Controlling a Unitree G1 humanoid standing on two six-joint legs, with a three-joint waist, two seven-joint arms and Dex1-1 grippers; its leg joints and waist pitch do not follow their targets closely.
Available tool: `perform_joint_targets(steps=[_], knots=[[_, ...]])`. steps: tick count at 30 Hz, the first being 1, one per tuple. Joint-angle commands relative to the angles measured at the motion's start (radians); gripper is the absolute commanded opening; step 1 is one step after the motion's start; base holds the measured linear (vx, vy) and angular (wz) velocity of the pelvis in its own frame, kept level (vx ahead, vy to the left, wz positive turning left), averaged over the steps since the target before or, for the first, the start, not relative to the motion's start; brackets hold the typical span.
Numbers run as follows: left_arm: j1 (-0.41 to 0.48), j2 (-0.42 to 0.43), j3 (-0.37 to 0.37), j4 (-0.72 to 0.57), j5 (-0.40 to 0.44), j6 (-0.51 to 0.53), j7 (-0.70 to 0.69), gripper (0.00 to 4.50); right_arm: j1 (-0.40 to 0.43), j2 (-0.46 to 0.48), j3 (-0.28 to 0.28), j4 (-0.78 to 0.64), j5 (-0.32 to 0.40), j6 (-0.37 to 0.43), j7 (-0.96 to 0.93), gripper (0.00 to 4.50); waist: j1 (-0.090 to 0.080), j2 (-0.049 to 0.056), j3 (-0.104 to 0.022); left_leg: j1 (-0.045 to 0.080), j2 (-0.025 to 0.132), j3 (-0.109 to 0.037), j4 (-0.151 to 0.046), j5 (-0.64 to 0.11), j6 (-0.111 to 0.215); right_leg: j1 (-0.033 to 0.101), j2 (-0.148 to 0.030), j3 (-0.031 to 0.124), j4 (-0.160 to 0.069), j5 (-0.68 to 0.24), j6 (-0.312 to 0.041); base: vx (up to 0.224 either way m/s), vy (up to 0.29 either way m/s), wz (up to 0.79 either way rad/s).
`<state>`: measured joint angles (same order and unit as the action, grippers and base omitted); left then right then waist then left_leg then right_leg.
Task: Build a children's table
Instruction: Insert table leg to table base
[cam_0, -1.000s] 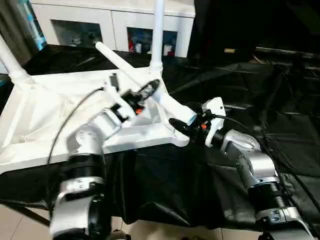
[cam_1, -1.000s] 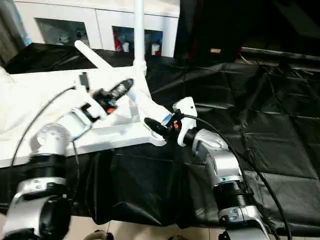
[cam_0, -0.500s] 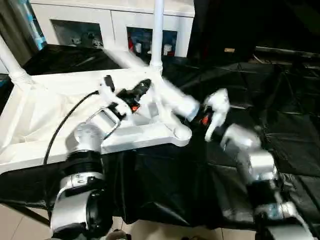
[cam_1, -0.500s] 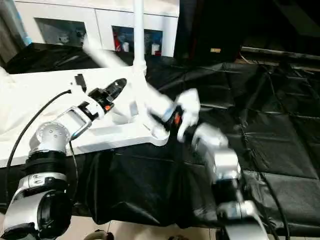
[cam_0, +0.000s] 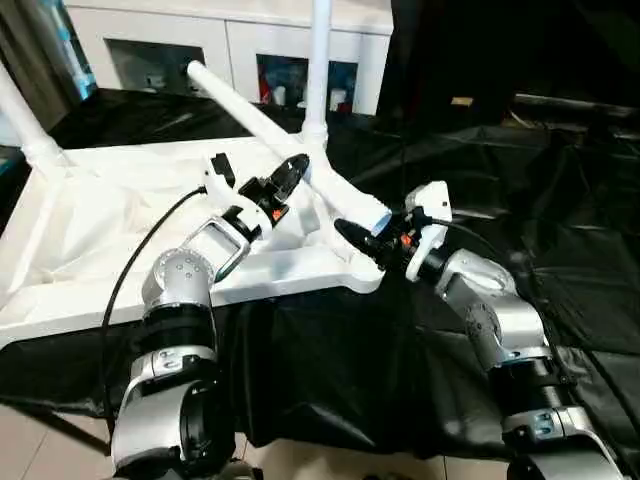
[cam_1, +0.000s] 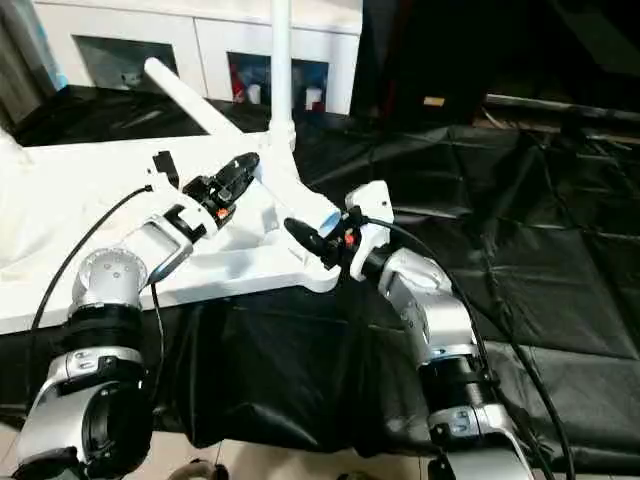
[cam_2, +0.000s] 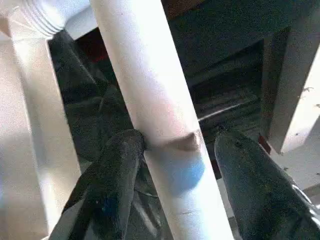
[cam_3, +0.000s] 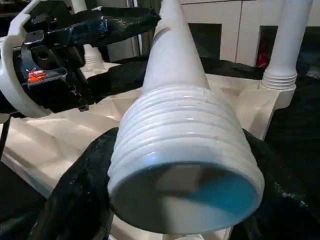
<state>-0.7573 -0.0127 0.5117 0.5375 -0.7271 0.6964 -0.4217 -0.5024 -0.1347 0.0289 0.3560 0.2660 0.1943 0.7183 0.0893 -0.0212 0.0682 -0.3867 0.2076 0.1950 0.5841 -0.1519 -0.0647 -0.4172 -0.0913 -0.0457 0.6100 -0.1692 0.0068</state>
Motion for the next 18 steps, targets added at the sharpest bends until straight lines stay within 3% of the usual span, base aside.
perform_joint_targets(steps=[1, 6, 8, 9, 16, 17, 18], knots=[[-0.026, -0.014, -0.027, -0.019, -0.022, 0.002, -0.020, 2.73, 0.014, 0.011, 0.036, -0.027, 0.007, 0.009, 0.024, 2.74, 0.001, 0.009, -0.080, 0.021, 0.010, -0.010, -0.063, -0.260, 0.011, 0.058, -0.033, 0.025, -0.071, -0.161, -0.214, 0.000, 0.000, 0.00], [-0.005, -0.012, -0.035, -0.025, -0.026, -0.005, -0.027, 2.33, 0.040, 0.013, 0.049, -0.045, 0.011, 0.012, 0.039, 2.74, 0.002, 0.006, -0.081, 0.020, 0.010, -0.009, -0.062, -0.237, 0.021, 0.060, -0.032, 0.024, -0.067, -0.131, -0.216, 0.000, 0.000, 0.00], [0.003, -0.014, -0.037, -0.032, -0.025, -0.005, -0.030, 2.11, 0.050, 0.012, 0.052, -0.054, 0.014, 0.016, 0.045, 2.74, 0.003, 0.001, -0.080, 0.019, 0.010, -0.008, -0.062, -0.236, 0.025, 0.060, -0.034, 0.025, -0.070, -0.150, -0.216, 0.000, 0.000, 0.00], [0.012, -0.016, -0.039, -0.039, -0.022, -0.009, -0.034, 2.03, 0.063, 0.010, 0.056, -0.064, 0.016, 0.022, 0.052, 2.74, 0.001, -0.007, -0.080, 0.019, 0.010, -0.007, -0.062, -0.237, 0.026, 0.059, -0.033, 0.025, -0.071, -0.158, -0.214, 0.000, 0.000, 0.00], [0.056, -0.023, -0.072, -0.077, -0.003, -0.025, -0.052, 1.91, 0.089, 0.006, 0.066, -0.092, 0.017, 0.031, 0.065, 2.74, 0.001, -0.005, -0.077, 0.018, 0.012, -0.008, -0.064, -0.253, 0.023, 0.056, -0.035, 0.026, -0.076, -0.218, -0.191, 0.000, 0.000, 0.00], [0.066, -0.023, -0.082, -0.083, 0.004, -0.026, -0.056, 1.91, 0.092, 0.006, 0.067, -0.092, 0.015, 0.028, 0.064, 2.74, 0.002, 0.000, -0.077, 0.019, 0.012, -0.009, -0.065, -0.260, 0.017, 0.055, -0.036, 0.027, -0.078, -0.235, -0.183, 0.000, 0.000, 0.00], [0.073, -0.024, -0.087, -0.088, 0.006, -0.026, -0.058, 2.23, 0.096, 0.006, 0.068, -0.094, 0.015, 0.026, 0.064, 2.74, 0.001, 0.001, -0.077, 0.019, 0.013, -0.009, -0.065, -0.262, 0.015, 0.054, -0.036, 0.027, -0.078, -0.233, -0.182, 0.000, 0.000, 0.00]])
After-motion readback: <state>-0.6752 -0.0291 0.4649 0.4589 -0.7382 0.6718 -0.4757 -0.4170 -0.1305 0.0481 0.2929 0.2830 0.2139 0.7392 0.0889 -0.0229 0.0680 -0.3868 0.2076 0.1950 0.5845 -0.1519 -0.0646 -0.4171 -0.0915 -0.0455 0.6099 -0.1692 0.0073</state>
